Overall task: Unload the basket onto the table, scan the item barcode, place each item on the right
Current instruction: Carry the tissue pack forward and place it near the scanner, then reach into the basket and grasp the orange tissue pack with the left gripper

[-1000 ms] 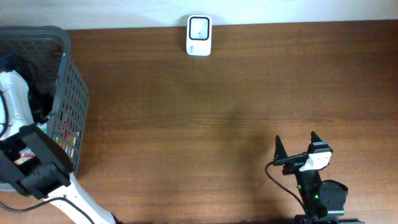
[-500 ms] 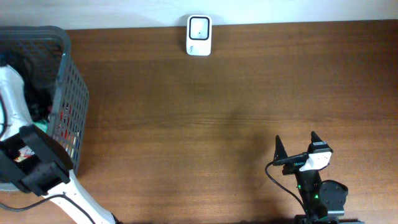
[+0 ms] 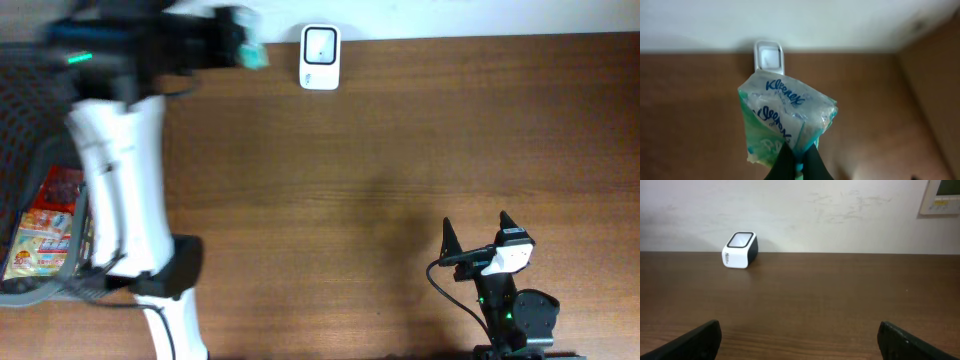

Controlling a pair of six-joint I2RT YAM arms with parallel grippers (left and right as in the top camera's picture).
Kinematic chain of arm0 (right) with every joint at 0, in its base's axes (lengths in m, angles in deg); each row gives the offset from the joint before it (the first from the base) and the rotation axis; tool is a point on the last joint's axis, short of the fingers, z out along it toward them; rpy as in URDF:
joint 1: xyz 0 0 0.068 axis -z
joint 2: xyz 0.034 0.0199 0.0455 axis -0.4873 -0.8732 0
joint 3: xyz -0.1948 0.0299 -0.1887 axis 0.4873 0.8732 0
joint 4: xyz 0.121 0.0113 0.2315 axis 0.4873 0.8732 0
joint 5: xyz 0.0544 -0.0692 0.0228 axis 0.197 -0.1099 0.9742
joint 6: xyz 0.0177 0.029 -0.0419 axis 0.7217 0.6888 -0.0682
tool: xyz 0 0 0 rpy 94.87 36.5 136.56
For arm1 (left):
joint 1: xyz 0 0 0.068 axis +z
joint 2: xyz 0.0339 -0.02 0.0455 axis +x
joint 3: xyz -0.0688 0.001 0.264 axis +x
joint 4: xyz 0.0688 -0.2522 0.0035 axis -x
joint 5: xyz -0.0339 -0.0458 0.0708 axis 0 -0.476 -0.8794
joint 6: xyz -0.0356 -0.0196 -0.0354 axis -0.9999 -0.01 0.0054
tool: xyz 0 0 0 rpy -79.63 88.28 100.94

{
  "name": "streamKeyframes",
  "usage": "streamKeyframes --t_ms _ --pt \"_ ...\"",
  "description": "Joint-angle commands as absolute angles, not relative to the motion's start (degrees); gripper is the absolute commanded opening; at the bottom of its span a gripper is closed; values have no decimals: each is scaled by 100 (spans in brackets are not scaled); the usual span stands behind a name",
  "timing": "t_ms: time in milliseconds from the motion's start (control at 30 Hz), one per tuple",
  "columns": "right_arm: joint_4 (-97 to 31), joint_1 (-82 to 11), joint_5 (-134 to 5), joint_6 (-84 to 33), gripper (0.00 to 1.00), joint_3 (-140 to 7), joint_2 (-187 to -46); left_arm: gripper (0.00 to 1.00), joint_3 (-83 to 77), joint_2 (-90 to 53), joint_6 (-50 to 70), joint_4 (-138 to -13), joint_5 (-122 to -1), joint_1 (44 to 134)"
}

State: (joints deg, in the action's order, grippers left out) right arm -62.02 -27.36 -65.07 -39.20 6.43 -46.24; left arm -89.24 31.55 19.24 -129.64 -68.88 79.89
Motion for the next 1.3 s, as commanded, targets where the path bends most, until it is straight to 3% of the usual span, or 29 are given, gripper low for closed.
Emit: streamKeyframes --t_ms 0,67,167,367,400,433,467,500,533,667,700,767,800,833,900,967,1033,1133,1200,1267 --pt "-6191 -2771 -6518 -3859 98 691 -4581 0 -7177 3247 2031 -11917 -8086 6688" --pt "-6191 -2771 -6518 -3859 98 691 -4581 0 -5759 3247 1730 -10606 -8228 6107" --pt "-6191 -2771 -6518 -3859 98 691 -4581 0 -3999 3247 -261 -9231 -9395 5576" --pt "-6191 -2771 -6518 -3859 98 691 -4581 0 -2423 3303 -288 -7316 -9675 4964" --pt "-6191 -2771 -6516 -3859 98 691 -4581 4 -2353 3362 -288 -7069 -9673 4916" --pt "-6191 -2771 -6518 -3859 98 691 -4581 21 -2356 3415 -288 -7041 -9673 4890" --pt "-6189 -2771 -6518 -3859 98 691 -4581 76 -2356 3480 -283 -7065 -9673 4890" --pt "-6191 -2771 -6518 -3859 98 691 -4581 87 -2356 3491 -163 -7080 -9673 4890" --pt "-6191 -2771 -6518 -3859 99 691 -4581 91 -2384 3483 110 -7076 -9673 4892" --pt "-6191 -2771 -6518 -3859 98 691 -4581 94 -2758 2899 1006 -7373 -9885 4931" --pt "-6191 -2771 -6518 -3859 99 691 -4581 91 -2804 2624 1232 -7447 -10230 4964" --pt "-6189 -2771 -6518 -3859 98 691 -4581 74 -2806 1972 1680 -7710 -10606 5154" --pt "-6191 -2771 -6518 -3859 99 691 -4581 71 -2806 1498 1852 -7998 -10647 5416" --pt "-6191 -2771 -6518 -3859 98 691 -4581 75 -2808 1229 1922 -8138 -10794 5622" --pt "-6191 -2771 -6518 -3859 99 691 -4581 77 -2832 219 2125 -8180 -11624 6588" --pt "-6191 -2771 -6518 -3859 98 691 -4581 78 -2834 -550 2252 -8215 -11640 7851" --pt "-6191 -2771 -6518 -3859 98 691 -4581 78 -2834 -852 2248 -8580 -11640 9208" --pt "-6191 -2771 -6518 -3859 99 691 -4581 69 -2823 -576 1894 -9522 -11594 10679" --pt "-6191 -2771 -6518 -3859 98 691 -4581 99 -2823 171 1321 -10099 -11356 11361" --pt "-6191 -2771 -6518 -3859 98 691 -4581 99 -2823 759 1319 -10311 -10988 11578"
